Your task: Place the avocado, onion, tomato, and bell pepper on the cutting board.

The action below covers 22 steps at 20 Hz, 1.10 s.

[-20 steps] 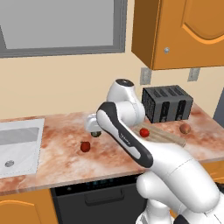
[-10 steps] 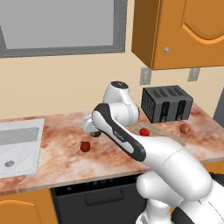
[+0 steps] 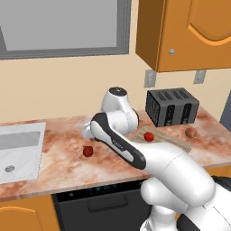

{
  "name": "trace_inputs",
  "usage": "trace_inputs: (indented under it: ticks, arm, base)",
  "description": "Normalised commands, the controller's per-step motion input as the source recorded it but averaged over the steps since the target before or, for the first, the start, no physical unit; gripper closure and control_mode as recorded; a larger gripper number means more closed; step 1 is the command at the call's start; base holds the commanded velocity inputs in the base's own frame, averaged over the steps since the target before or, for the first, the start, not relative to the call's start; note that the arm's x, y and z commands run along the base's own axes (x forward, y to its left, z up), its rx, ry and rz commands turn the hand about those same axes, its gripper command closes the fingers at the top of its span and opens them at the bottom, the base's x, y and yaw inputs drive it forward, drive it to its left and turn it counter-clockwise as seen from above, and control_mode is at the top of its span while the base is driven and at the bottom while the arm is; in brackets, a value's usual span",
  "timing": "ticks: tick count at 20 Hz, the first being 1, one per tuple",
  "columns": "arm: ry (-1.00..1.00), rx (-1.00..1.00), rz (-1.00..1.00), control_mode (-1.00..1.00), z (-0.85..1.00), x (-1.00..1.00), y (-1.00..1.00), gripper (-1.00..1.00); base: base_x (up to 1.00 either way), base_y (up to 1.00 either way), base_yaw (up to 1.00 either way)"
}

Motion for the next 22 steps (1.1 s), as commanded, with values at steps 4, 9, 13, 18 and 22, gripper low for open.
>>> trace_inputs:
  ticks: [4, 9, 13, 18, 22]
  arm:
    - [-0.05, 0.0, 0.02, -1.0, -0.17, 0.09, 0.0, -1.0]
    - [0.0, 0.0, 0.0, -1.0, -0.04, 0.24, 0.0, -1.0]
    - [0.0, 0.0, 0.0, -1.0, -0.05, 0.21, 0.0, -1.0]
    - [0.0, 0.0, 0.0, -1.0, -0.12, 0.19, 0.02, -1.0]
    - [0.0, 0.0, 0.0, -1.0, -0.19, 0.15, 0.06, -1.0]
  base:
    - [0.0, 0.0, 0.0]
    - [0.0, 0.0, 0.0]
    - [0.0, 0.0, 0.0]
    - [0.0, 0.0, 0.0]
    - [0.0, 0.0, 0.0]
